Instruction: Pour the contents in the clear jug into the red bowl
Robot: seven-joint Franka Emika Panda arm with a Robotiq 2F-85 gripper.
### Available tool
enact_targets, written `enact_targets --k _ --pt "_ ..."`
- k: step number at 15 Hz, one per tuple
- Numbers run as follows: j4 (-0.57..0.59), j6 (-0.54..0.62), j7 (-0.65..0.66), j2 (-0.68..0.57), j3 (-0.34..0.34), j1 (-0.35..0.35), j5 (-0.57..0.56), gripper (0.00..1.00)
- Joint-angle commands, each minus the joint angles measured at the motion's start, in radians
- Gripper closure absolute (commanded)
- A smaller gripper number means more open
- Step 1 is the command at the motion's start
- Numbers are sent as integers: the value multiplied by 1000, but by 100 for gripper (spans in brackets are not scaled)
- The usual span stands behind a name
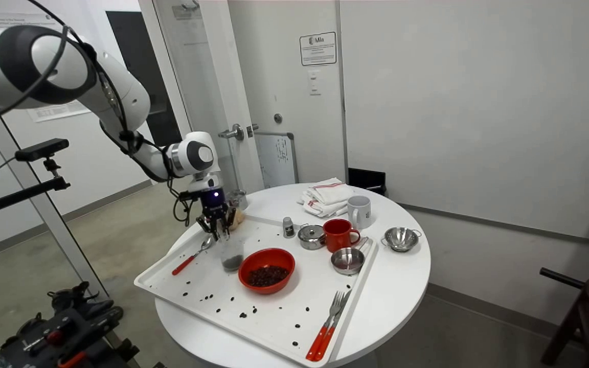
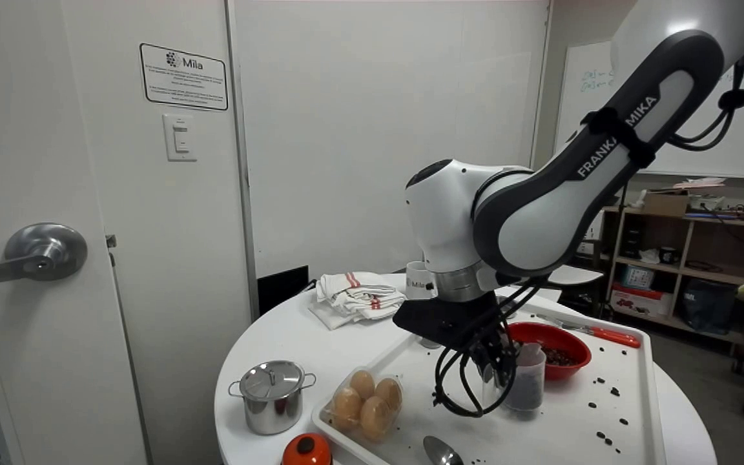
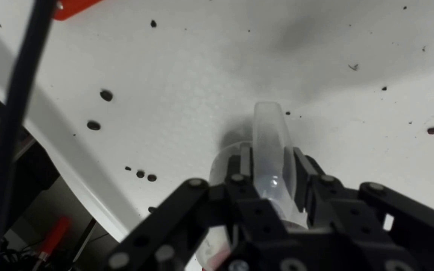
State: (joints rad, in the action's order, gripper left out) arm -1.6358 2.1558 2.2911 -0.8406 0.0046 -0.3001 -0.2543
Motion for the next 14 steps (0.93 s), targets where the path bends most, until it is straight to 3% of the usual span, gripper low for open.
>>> enact_targets --k 1,14 --pt "-51 -40 -56 74 -4 -6 27 89" --pt "-357 87 -165 364 -16 79 65 89"
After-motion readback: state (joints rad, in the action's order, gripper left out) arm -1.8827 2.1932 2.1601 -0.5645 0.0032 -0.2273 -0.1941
